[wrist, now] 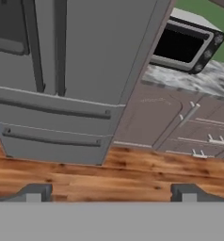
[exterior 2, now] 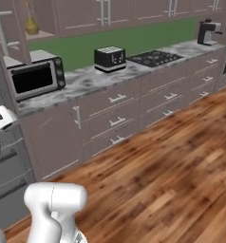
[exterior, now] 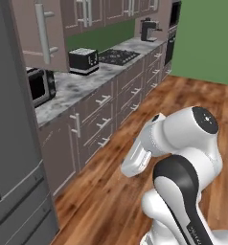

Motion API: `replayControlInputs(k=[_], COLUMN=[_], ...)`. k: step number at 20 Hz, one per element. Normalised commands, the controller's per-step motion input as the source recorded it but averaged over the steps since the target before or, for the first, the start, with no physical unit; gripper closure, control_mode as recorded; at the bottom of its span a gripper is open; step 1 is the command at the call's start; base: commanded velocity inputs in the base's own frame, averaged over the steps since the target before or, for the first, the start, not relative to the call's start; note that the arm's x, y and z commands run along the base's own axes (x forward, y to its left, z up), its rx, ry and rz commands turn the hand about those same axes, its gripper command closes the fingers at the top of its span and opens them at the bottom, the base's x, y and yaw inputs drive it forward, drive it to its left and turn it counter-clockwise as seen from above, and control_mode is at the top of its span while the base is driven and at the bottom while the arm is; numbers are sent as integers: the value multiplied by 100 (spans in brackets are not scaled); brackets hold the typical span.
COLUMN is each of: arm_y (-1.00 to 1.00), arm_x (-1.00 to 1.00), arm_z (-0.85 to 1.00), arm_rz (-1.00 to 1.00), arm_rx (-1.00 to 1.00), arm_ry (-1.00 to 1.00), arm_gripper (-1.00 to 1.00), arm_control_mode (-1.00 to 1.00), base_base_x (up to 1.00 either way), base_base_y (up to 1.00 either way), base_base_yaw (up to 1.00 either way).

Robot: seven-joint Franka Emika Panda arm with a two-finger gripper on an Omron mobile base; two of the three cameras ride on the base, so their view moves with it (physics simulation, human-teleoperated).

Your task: Move the mustard and oil and vinegar bottle from the cabinet to the dining counter.

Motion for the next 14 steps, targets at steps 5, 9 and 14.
replayControlInputs(k=[5, 9, 14], arm_y=[0, 0, 0], arm_x=[0, 0, 0], arm_z=[0, 0, 0], arm_rz=[0, 0, 0], arm_rx=[0, 0, 0], arm_ry=[0, 0, 0], arm_gripper=[-100, -100, -100], arm_control_mode=[100, 100, 100], base_base_x=[80, 90, 91], base_base_y=[0, -6, -18], base_base_yaw=[-5, 0, 6])
